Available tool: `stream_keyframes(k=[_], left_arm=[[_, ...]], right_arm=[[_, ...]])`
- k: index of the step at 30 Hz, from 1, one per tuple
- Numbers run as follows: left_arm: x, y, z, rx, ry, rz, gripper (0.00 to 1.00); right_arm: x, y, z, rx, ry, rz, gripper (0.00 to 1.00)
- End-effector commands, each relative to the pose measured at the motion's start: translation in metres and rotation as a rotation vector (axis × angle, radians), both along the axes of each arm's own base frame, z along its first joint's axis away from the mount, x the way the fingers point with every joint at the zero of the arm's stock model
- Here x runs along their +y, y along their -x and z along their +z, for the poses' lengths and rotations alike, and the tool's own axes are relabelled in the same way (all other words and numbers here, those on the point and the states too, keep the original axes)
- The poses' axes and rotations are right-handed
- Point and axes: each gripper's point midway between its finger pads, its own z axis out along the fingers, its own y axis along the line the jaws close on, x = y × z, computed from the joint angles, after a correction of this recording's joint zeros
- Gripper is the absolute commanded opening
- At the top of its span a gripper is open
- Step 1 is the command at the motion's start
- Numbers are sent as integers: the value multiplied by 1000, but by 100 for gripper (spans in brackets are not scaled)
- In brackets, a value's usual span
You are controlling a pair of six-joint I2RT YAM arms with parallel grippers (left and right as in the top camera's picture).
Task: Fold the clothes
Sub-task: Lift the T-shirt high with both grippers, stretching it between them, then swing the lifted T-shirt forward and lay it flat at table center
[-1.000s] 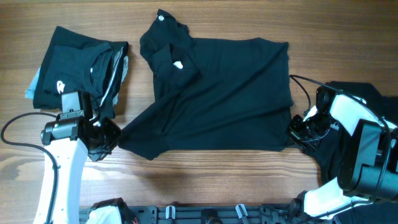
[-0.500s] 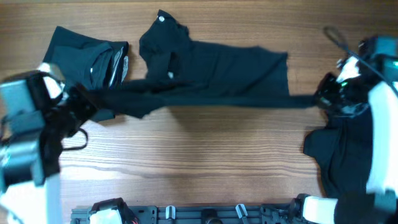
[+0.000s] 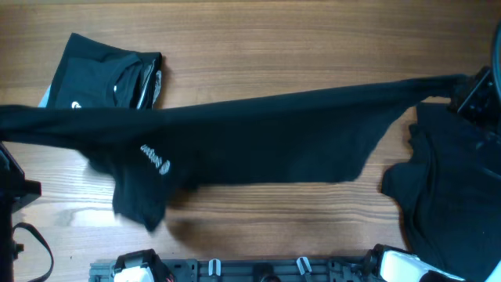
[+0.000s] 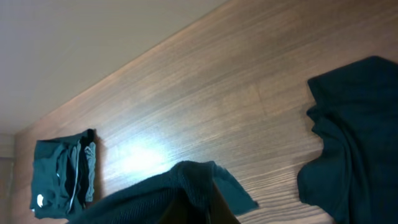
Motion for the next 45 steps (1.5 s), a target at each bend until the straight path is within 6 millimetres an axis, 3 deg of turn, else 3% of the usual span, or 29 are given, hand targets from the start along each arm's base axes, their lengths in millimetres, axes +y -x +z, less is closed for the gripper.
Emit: stream_keyframes(k=[1,6,9,11,14,16,17,19,23,26,28,32,34,35,38,41,45], left_arm=[[18,-14,-14,89,-28,82,4],[20,-47,-31,192,-53,48,4],[13,-92,-43,245,-54,-46,4],[6,-129,-52,270,-48,-131,4],[-8,-189,-61,255,-34,-258,4],[-19,-231,-47,160,-60,-340,4],[-25,-246,-30,89,-76,-386,4],[-31,-256,7,-32,-103,-417,4],[-31,-241,70,-192,-170,-395,4],[-33,-230,66,-149,-180,-398,4],[-33,-225,41,-44,-191,-407,4],[-28,-216,-43,293,-106,-405,4],[-22,-207,-97,515,-41,-380,4],[-19,-200,-135,679,5,-370,4],[-21,-188,-207,982,130,-380,4],[-31,-187,-251,1112,212,-426,4],[-32,-174,-286,1230,254,-425,4]], right_arm=[[-11,-7,-3,16,28,-42,4],[-14,-16,-8,30,24,-43,4],[-19,-39,-13,28,17,-47,4],[-23,-58,-18,29,-8,-56,4],[-20,-107,-17,-52,-55,4,4],[-13,-142,-1,-175,-93,83,4],[-9,-156,13,-258,-111,132,4],[-9,-173,45,-408,-139,188,4],[-35,-177,88,-582,-161,174,4],[-49,-173,80,-559,-126,153,4],[-54,-169,68,-514,-109,145,5],[-59,-159,17,-324,-70,131,6],[-62,-148,-31,-140,-63,116,6],[-59,-141,-63,-17,-76,105,5],[-54,-128,-127,191,-85,96,4],[-49,-113,-176,338,-113,85,4],[-41,-92,-225,464,-146,122,5]])
